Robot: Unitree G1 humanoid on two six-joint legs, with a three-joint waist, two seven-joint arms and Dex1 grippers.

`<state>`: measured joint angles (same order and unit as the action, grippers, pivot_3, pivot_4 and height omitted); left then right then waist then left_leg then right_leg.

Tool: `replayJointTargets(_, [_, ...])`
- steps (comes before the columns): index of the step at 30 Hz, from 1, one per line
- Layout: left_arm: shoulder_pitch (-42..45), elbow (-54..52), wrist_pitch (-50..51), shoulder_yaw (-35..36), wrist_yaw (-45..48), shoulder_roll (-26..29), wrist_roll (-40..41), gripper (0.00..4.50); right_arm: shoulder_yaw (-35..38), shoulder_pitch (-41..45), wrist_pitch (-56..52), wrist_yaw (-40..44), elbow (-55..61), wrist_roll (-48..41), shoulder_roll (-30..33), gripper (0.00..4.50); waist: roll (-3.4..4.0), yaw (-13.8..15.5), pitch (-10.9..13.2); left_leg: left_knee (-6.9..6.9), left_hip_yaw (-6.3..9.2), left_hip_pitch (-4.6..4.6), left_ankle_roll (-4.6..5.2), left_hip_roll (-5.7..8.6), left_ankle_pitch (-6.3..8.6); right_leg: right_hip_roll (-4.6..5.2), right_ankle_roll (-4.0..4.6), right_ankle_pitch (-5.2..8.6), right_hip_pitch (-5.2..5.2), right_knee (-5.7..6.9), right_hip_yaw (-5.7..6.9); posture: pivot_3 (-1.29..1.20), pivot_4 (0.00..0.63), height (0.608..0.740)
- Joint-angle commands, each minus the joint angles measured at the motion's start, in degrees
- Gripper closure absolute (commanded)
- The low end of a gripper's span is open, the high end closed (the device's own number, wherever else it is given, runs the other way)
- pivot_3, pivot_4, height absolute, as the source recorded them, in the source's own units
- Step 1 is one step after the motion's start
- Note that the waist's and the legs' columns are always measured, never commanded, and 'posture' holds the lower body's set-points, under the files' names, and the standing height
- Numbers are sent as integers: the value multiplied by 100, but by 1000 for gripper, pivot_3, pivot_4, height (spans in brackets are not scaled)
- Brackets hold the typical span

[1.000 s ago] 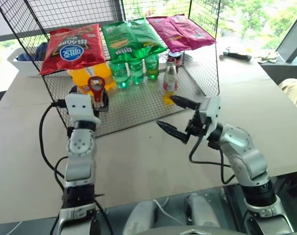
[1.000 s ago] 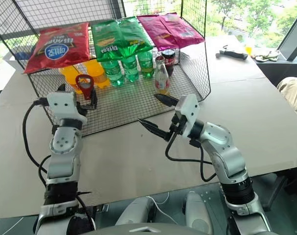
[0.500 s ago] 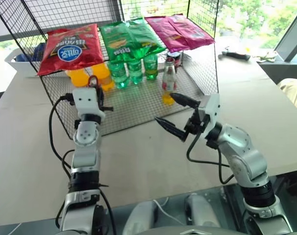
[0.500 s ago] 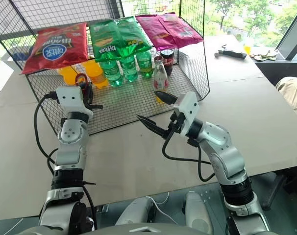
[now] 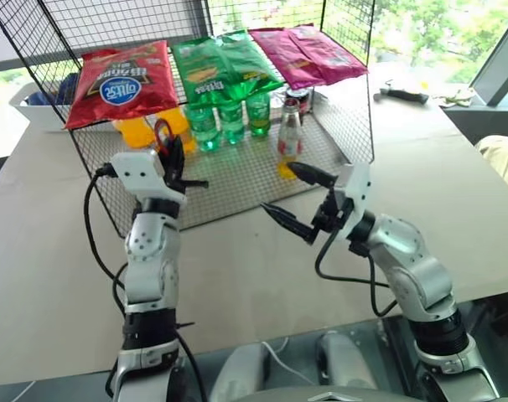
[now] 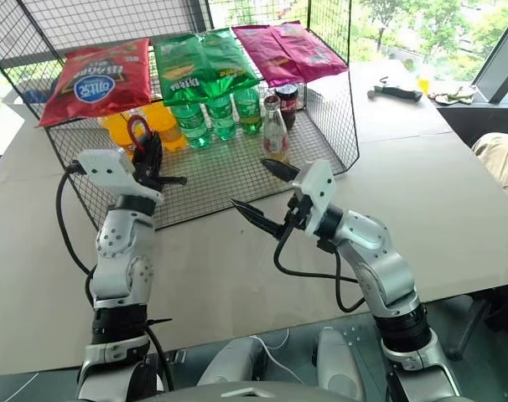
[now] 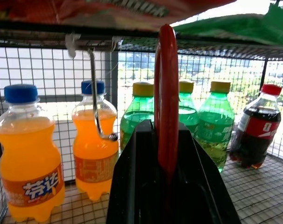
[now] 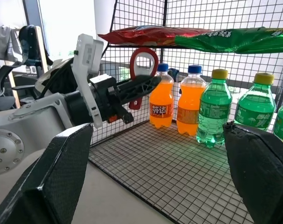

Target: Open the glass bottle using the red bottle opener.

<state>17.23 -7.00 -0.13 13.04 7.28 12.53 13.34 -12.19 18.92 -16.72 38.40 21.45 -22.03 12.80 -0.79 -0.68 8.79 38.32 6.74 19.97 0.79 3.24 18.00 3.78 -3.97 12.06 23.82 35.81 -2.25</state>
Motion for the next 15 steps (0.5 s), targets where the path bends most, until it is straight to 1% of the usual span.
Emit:
replayJointTargets(1, [14,-337,72,94,-62,32,58,4480,-34,14,159,26,65,-23,-61,0,0,-1,0,0,0,0,0,0,0,-1,0,0,0,0,0,0,150,740])
replayJointTargets(4, [-92,-481,273,-24,82,21,186,4480,-33,36,147,17,20,-40,-87,0,0,-1,0,0,0,0,0,0,0,-1,0,0,0,-2,0,0,150,740])
replayJointTargets(8, [-382,-798,971,-498,796,-136,997,4480,-22,45,-51,-111,-48,-15,-108,0,0,5,0,-1,0,0,0,0,0,1,0,0,0,-2,-1,0,150,740])
replayJointTargets(10, [-499,-1003,1543,-631,1057,-294,1719,4480,-20,50,-231,-222,-77,20,-100,0,0,13,1,0,0,1,0,1,0,2,0,0,-1,-2,-1,0,150,740])
replayJointTargets(11, [-530,-1068,1738,-657,1153,-327,1945,4480,-18,56,-309,-266,-87,24,-99,0,0,11,1,1,1,2,1,2,0,4,0,0,-1,-2,-1,0,150,740])
replayJointTargets(13, [-579,-1133,2487,-636,1320,-583,3104,4480,18,52,-931,-293,-62,-199,14,0,0,-5,1,2,1,2,1,2,0,3,0,0,-1,-1,-1,0,150,740])
replayJointTargets(15, [-549,-1112,2946,-514,1343,-751,3896,4480,69,57,-1500,-312,4,-447,101,0,-1,-7,1,2,1,1,1,-3,0,1,0,0,-1,1,-1,0,150,740])
